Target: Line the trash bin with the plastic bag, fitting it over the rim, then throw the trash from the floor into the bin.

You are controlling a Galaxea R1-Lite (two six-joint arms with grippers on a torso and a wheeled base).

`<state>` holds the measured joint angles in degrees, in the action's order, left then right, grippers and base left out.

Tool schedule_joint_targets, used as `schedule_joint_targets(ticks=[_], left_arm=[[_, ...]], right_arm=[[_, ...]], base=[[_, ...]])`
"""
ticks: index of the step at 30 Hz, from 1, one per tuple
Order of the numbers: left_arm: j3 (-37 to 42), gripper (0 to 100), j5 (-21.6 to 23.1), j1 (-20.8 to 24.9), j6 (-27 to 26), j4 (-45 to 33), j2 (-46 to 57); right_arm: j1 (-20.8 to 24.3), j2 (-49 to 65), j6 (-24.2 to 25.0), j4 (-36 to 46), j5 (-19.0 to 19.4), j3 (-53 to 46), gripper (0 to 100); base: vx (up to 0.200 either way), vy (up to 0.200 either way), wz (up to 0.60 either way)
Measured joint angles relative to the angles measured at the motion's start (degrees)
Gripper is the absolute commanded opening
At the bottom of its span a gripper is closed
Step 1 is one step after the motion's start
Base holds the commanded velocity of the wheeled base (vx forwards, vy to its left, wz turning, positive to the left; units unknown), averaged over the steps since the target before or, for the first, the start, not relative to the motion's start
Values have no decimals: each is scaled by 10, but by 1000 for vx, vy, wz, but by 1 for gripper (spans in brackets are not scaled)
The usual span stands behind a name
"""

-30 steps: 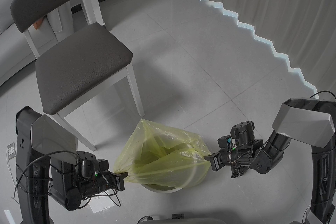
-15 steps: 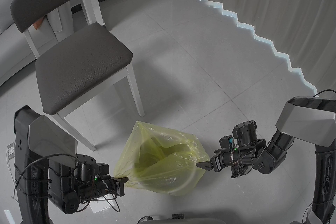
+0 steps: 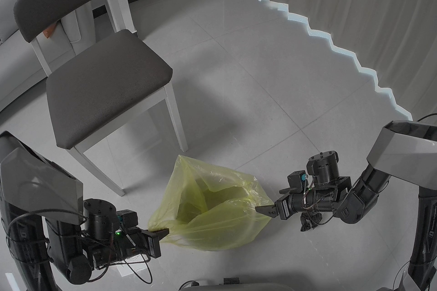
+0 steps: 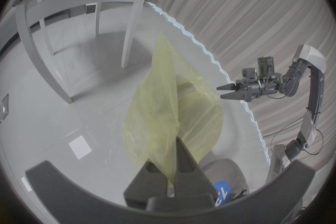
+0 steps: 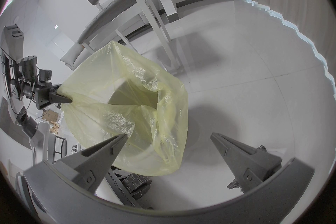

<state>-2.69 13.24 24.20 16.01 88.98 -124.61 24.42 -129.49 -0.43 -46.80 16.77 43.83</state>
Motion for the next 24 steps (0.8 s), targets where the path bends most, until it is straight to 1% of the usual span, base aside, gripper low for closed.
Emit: schedule_joint_targets(ticks=[5, 10, 15, 22, 23, 24], left_arm=[[-20, 0, -1, 0, -6, 0, -46], [-69, 0, -1, -9, -38, 0, -103], [-94, 0, 0, -18, -52, 0, -137], [-82, 0, -1, -21, -55, 0, -149], [-78, 100, -1, -21, -55, 0, -149], [-75, 100, -1, -21, -55, 0, -148]], right_arm=[[0, 2, 0, 6, 0, 4, 100], [0, 3, 2, 29, 0, 28, 100], [0, 12, 6, 81, 0, 76, 100], [5, 23, 8, 154, -3, 150, 100], [8, 24, 8, 159, -3, 158, 100], [11, 24, 8, 165, -4, 166, 100]], base=[[0, 0, 0], [0, 0, 0], [0, 0, 0], [0, 0, 0], [0, 0, 0], [0, 0, 0]])
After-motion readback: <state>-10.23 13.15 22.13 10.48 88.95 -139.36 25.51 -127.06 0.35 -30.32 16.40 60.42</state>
